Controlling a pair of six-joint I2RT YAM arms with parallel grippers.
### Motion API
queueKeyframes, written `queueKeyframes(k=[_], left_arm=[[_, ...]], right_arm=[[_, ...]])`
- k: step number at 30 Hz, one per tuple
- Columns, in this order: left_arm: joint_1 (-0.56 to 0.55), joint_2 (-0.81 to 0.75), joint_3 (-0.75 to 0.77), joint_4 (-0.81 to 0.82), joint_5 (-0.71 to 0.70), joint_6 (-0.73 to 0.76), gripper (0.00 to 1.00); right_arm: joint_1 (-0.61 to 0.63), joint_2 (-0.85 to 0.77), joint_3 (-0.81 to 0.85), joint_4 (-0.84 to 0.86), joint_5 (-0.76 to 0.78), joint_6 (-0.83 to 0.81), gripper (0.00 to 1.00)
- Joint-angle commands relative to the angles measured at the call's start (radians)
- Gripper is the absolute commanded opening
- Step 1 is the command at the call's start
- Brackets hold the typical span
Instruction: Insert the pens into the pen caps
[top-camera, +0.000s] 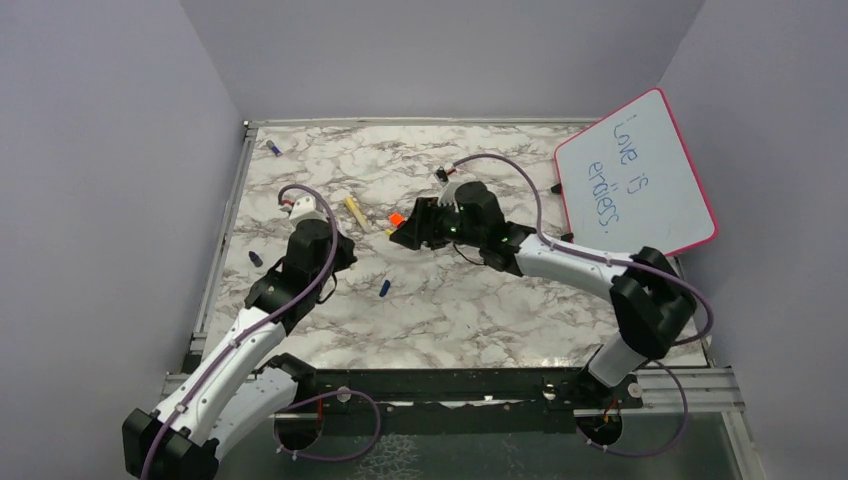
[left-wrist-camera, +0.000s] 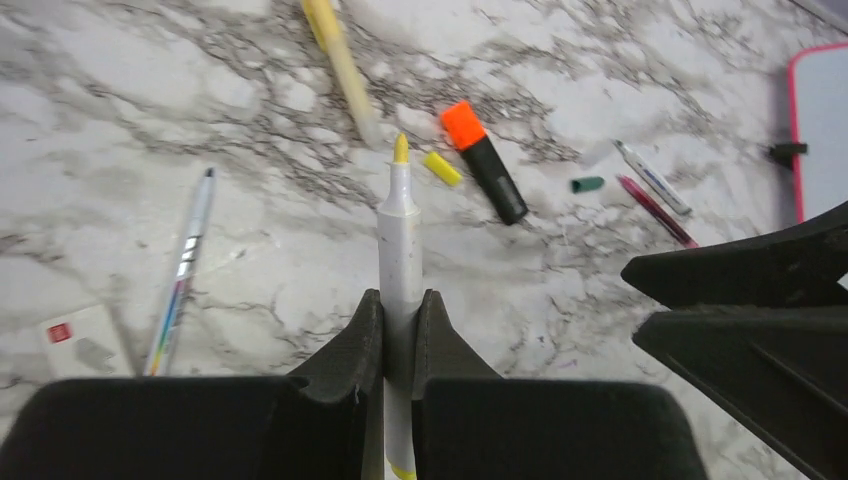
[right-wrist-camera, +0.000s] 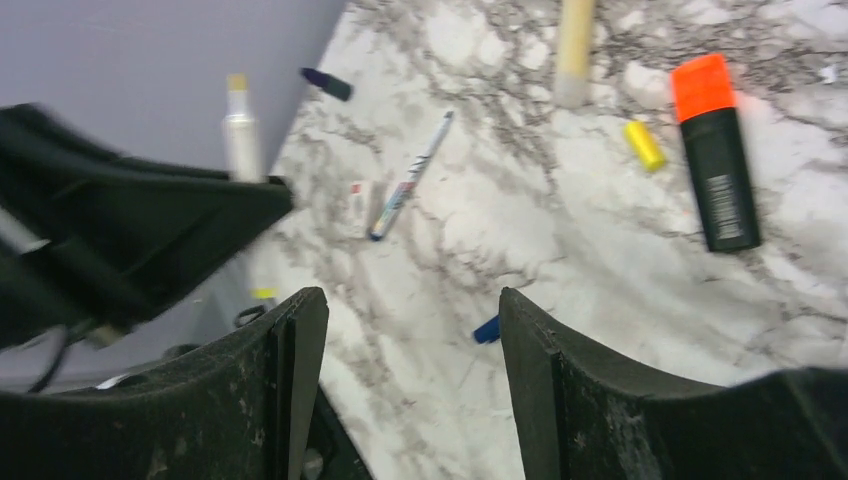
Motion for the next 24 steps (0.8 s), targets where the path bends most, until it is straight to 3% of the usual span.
queueKeyframes(k=[1, 10, 24], left_arm=[[0.002, -0.091, 0.038, -0.114, -0.288, -0.006, 0.0], [0.001, -0.12, 0.061, -0.138, -0.329, 0.025, 0.0], [0.003, -0.031, 0.061, -0.122, -0.302, 0.019, 0.0]], right_arm=[[0.006, 0.156, 0.128, -0.099, 0.129, -0.139, 0.67], [0.005, 0.453, 0.402, -0.18, 0.23, -0.252, 0.53], [0.006, 0.669, 0.606, -0.242, 0.196, -0.31, 0.49]])
